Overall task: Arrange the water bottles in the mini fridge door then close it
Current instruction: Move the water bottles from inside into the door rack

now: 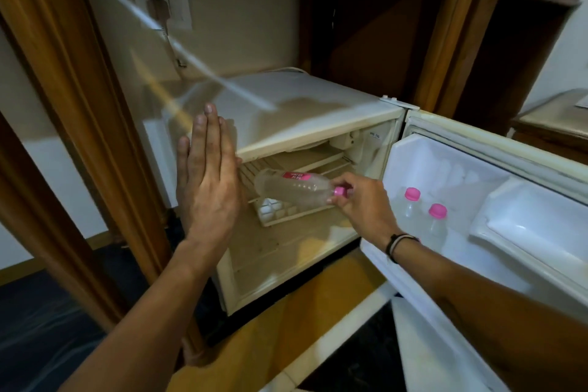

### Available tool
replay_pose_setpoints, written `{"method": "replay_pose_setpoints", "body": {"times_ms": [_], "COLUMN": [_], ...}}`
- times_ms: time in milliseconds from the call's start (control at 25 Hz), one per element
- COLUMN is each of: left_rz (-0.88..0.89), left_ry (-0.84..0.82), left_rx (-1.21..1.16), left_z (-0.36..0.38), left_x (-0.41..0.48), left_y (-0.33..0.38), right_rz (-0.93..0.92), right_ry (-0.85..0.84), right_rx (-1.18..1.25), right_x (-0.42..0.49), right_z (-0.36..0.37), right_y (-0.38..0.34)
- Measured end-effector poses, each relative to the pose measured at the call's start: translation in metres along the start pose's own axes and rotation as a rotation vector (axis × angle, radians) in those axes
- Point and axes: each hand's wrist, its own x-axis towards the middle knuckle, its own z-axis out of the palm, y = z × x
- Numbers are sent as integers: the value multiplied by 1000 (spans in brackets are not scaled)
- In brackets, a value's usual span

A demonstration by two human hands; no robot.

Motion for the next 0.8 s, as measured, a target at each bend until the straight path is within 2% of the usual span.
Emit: {"method": "replay_pose_setpoints", "body": {"times_ms": [120,280,440,600,800], "left_rz": [-48,-133,-233,-299,-279], "left_ry": [-39,-169,-160,-157,-141], "left_rx": [-68,-124,-108,-178,-233], "left_z": [-5,6,23,28,25], "left_x": [0,-3,-7,-8,-11], "left_y": [3,3,6,9,7], "right_rz": [-112,-172,-155,-130,-76], "right_ry": [31,-201,-365,-418,-455], "right_rx": [-167,-513,-741,-955,-1103], "right_x": [-13,-37,-38,-48,-47], "right_z": [-61,-120,-159,-160,-128], "right_y": [-4,-11,-16,-12,-7]}}
